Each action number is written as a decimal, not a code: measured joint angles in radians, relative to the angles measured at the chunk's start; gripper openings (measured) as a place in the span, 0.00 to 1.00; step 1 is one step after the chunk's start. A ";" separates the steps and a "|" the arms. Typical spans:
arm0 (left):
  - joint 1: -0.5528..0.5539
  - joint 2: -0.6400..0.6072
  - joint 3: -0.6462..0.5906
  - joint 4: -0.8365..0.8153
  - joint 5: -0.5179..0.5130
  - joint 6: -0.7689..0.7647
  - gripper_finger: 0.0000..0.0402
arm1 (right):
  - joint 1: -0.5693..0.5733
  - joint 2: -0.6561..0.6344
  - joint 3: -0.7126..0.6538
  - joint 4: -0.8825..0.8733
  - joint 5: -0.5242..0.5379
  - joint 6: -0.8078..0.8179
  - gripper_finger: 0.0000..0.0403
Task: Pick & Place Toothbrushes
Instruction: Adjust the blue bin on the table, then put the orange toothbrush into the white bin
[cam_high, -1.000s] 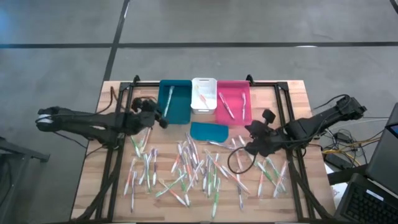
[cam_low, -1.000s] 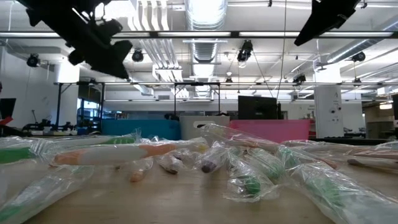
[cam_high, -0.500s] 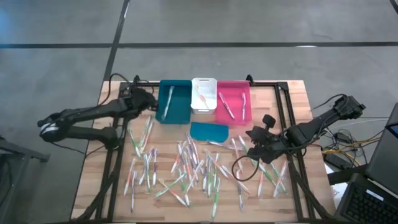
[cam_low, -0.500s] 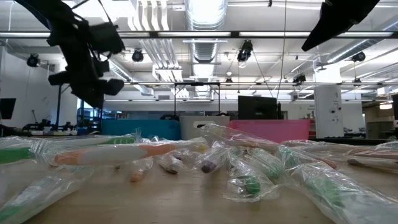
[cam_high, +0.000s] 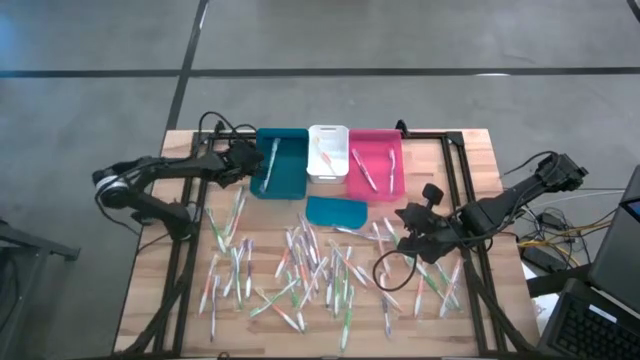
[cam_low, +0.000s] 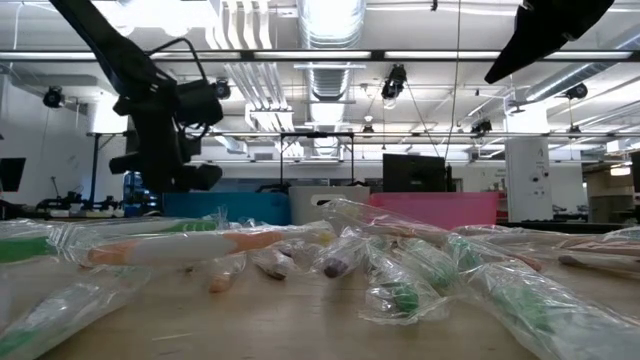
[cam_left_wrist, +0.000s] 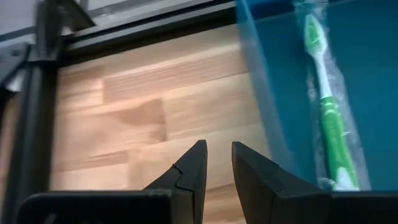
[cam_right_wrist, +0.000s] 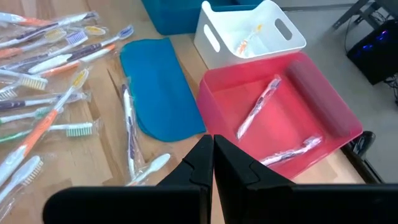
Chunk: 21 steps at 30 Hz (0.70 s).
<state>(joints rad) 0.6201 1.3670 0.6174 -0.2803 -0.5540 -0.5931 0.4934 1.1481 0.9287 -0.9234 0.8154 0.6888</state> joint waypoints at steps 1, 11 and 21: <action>0.000 0.009 0.000 0.023 0.010 0.008 0.20 | 0.000 0.000 0.000 0.000 0.000 0.000 0.02; 0.001 0.021 0.000 0.067 0.044 0.037 0.20 | 0.000 0.000 -0.002 0.000 -0.001 0.001 0.02; -0.008 -0.197 0.000 -0.093 -0.006 0.052 0.20 | 0.000 0.000 -0.002 0.001 -0.001 0.003 0.02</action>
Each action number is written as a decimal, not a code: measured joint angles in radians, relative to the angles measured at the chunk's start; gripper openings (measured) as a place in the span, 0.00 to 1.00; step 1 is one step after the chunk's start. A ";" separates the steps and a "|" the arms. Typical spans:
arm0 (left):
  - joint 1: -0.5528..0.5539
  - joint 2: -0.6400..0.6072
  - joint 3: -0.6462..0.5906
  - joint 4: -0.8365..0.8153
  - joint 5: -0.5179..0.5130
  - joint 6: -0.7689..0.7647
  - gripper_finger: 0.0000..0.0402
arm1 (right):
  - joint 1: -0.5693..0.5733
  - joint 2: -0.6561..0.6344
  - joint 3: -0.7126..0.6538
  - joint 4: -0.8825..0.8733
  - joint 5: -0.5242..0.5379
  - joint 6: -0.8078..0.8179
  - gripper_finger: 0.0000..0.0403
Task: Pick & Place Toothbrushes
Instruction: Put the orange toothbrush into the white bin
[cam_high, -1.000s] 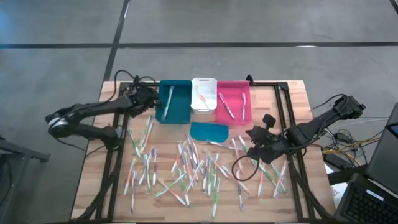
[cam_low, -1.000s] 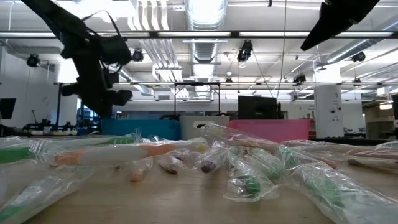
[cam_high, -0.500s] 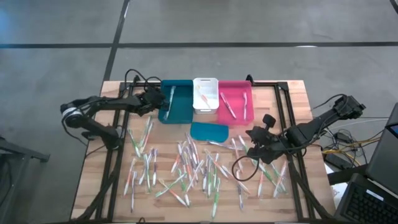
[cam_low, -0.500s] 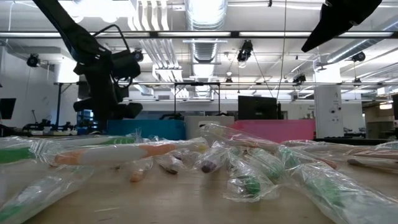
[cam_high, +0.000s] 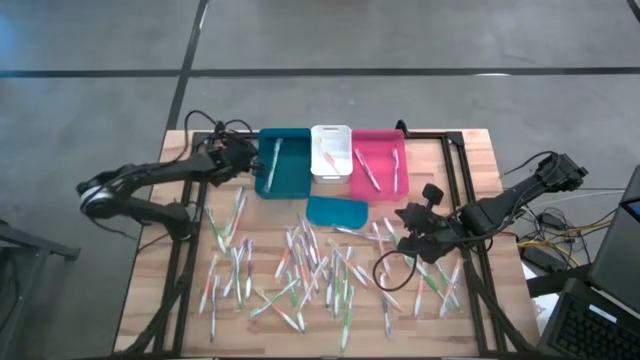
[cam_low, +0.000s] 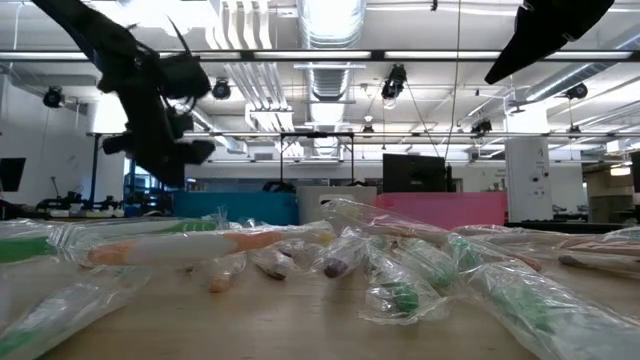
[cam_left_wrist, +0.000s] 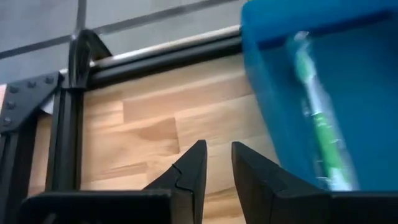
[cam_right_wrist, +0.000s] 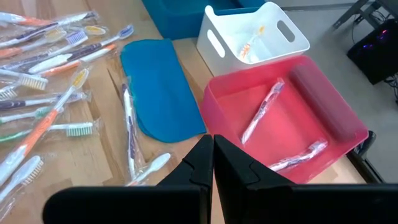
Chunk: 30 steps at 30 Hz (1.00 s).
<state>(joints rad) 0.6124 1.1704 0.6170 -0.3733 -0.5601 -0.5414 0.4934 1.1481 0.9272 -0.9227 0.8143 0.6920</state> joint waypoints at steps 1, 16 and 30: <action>-0.008 -0.031 0.000 -0.008 0.005 0.002 0.20 | 0.000 0.000 0.000 0.001 0.000 -0.001 0.02; -0.322 -0.313 0.000 0.096 0.139 0.109 0.20 | -0.001 0.000 0.000 0.038 -0.004 -0.002 0.02; -0.711 -0.285 -0.066 0.452 -0.033 0.336 0.20 | 0.033 0.160 0.000 0.411 -0.181 -0.084 0.02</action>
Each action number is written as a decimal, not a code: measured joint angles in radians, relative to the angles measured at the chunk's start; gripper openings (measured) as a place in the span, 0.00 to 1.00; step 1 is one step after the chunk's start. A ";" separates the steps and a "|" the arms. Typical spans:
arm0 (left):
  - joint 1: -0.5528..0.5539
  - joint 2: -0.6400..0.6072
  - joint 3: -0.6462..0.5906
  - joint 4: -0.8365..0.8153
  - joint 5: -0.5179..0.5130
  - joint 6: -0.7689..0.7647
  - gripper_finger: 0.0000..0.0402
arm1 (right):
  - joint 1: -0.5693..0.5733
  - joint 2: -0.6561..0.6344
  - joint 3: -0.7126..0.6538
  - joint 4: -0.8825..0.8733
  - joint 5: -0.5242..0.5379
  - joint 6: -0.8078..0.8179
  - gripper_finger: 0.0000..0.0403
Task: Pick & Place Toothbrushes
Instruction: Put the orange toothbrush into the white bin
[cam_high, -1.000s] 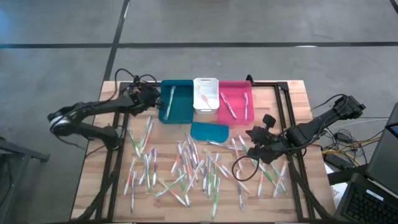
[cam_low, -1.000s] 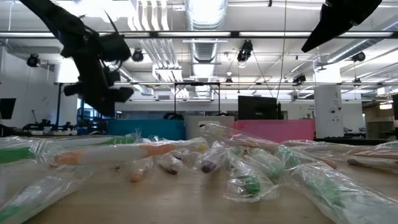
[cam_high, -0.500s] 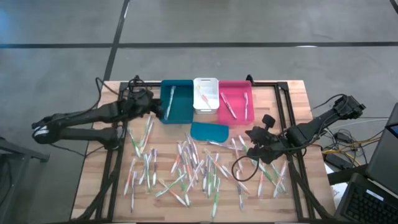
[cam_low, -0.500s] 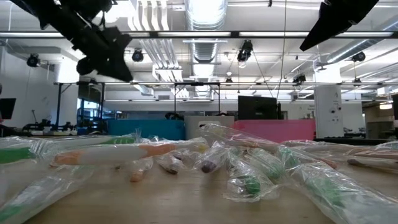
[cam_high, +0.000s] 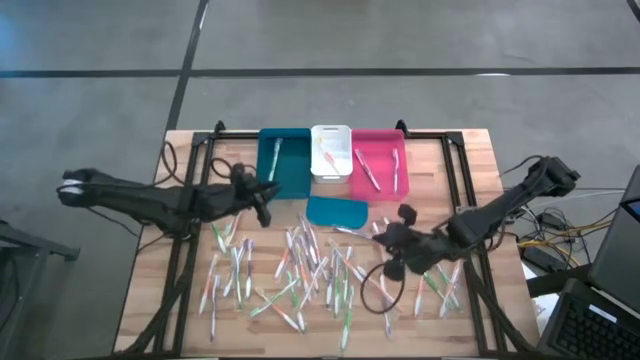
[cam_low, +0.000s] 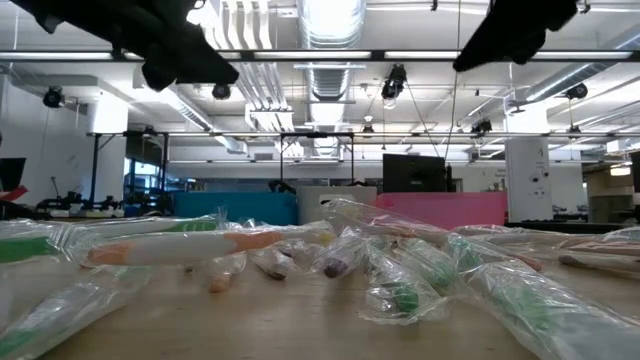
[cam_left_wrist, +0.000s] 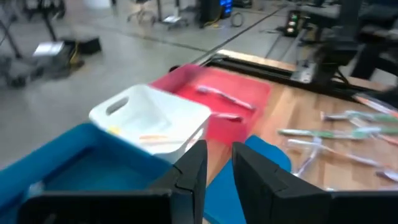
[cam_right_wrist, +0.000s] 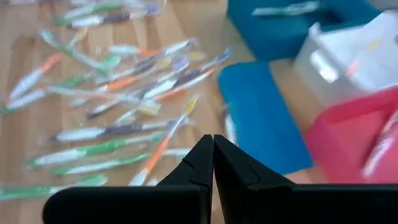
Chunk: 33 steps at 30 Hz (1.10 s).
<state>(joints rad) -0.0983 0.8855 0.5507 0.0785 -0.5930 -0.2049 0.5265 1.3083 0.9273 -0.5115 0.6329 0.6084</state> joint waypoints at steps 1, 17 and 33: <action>-0.010 -0.001 0.000 0.009 -0.001 0.027 0.20 | 0.004 0.024 0.000 0.009 -0.012 0.019 0.02; -0.024 -0.005 0.001 0.018 -0.004 0.063 0.20 | 0.105 0.412 0.268 -0.021 -0.068 0.175 0.02; -0.024 0.013 0.000 0.018 -0.003 0.059 0.20 | 0.021 0.519 0.296 -0.080 -0.164 0.287 0.31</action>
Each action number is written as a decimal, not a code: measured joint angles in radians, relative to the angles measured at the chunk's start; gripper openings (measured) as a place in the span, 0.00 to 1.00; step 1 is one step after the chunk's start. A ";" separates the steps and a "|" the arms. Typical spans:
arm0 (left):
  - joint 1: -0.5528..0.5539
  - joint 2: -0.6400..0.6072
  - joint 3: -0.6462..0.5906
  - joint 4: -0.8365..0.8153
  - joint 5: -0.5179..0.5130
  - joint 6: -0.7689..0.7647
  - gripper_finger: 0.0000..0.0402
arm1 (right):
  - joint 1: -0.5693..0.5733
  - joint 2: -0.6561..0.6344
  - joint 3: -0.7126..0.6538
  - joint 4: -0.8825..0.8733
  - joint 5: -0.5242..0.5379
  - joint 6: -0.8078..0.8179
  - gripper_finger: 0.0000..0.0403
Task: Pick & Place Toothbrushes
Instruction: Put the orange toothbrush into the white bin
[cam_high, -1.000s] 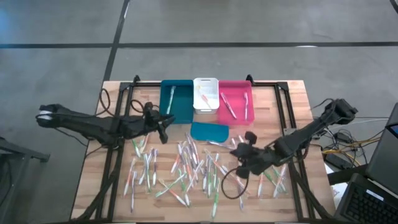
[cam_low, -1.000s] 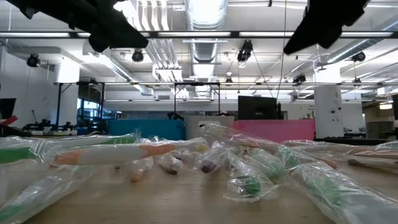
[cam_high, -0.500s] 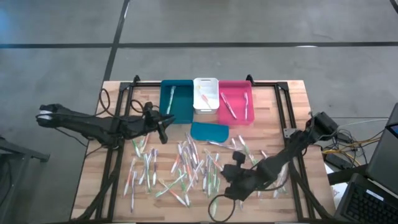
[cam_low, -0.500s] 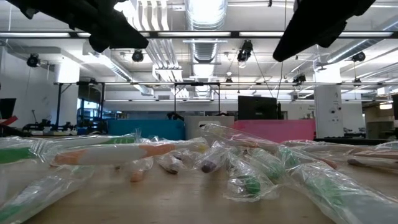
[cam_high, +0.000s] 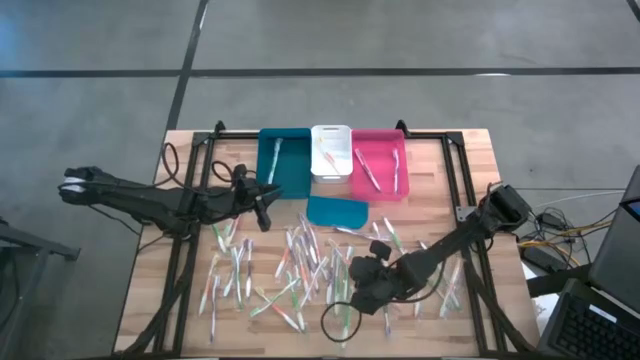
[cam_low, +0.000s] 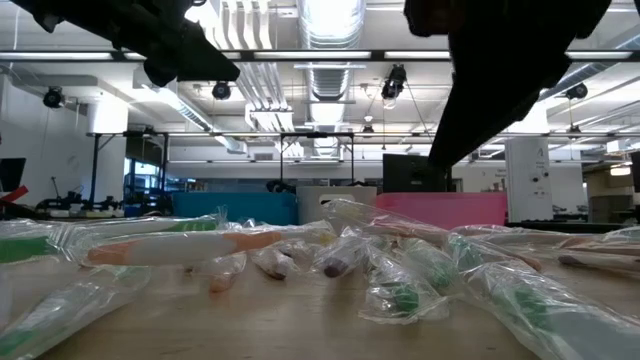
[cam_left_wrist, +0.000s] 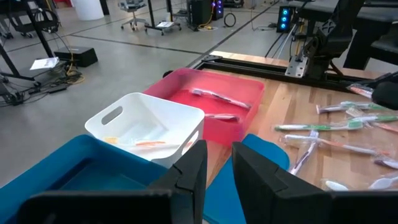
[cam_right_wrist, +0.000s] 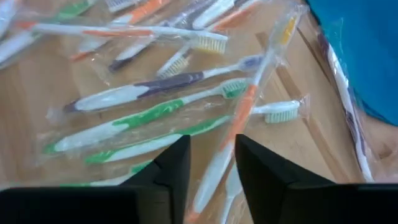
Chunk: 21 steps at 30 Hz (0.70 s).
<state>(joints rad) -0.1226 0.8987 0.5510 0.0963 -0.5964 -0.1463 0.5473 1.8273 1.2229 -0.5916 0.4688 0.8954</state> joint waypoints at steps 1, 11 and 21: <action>0.000 0.000 0.000 0.000 0.000 0.000 0.20 | -0.004 0.004 -0.001 -0.001 -0.003 0.001 0.34; 0.000 0.001 0.000 -0.003 0.000 -0.020 0.20 | -0.041 0.065 -0.011 0.002 -0.015 0.022 0.50; 0.000 0.001 0.000 -0.009 0.001 -0.039 0.20 | -0.055 0.091 -0.038 0.087 -0.036 0.022 0.49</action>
<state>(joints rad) -0.1226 0.8993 0.5510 0.0871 -0.5957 -0.1849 0.4925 1.9185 1.1851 -0.5050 0.4332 0.9176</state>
